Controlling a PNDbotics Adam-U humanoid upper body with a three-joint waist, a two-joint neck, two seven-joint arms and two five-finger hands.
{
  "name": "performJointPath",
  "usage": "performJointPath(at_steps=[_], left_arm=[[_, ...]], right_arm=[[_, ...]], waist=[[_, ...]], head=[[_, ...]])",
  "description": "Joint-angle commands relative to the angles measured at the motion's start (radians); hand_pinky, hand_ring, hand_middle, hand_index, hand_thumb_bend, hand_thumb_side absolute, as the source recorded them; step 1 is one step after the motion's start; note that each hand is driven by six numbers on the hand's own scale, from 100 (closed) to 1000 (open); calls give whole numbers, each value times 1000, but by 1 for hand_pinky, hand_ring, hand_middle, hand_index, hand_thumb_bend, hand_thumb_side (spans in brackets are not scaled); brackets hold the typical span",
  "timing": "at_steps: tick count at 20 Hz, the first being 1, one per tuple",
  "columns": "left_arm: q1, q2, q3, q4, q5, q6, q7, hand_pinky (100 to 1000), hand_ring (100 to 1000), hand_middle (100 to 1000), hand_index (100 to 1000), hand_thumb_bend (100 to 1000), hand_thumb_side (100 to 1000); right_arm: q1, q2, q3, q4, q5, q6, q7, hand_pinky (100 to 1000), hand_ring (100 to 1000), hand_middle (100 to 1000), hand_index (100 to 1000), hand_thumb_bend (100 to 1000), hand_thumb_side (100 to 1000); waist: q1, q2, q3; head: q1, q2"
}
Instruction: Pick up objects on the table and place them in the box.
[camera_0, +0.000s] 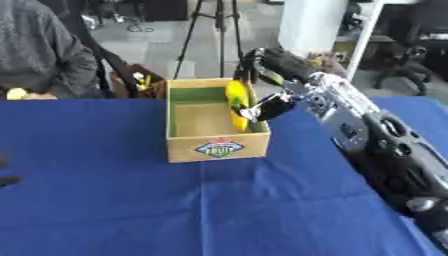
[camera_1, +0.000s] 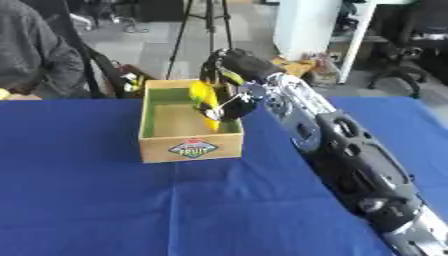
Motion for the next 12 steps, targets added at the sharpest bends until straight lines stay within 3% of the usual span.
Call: performJointPath(at_steps=[1,12], left_arm=[[-17,13,7,-22,4,-1,1,672,800,583,697,572,964],[-28,11,6,-23,7,0,-1,672,800,582,696,574,963]], right_arm=[[-11,-38,-25,16,21,11,-21,548,550,525,582,191,252],[-5,-33,-32,67,56,14,-41,552,555,527,585,203,289]], waist=[[4,-9,10],[-2,12,50]], head=[[-12,-23],[-39,-50]])
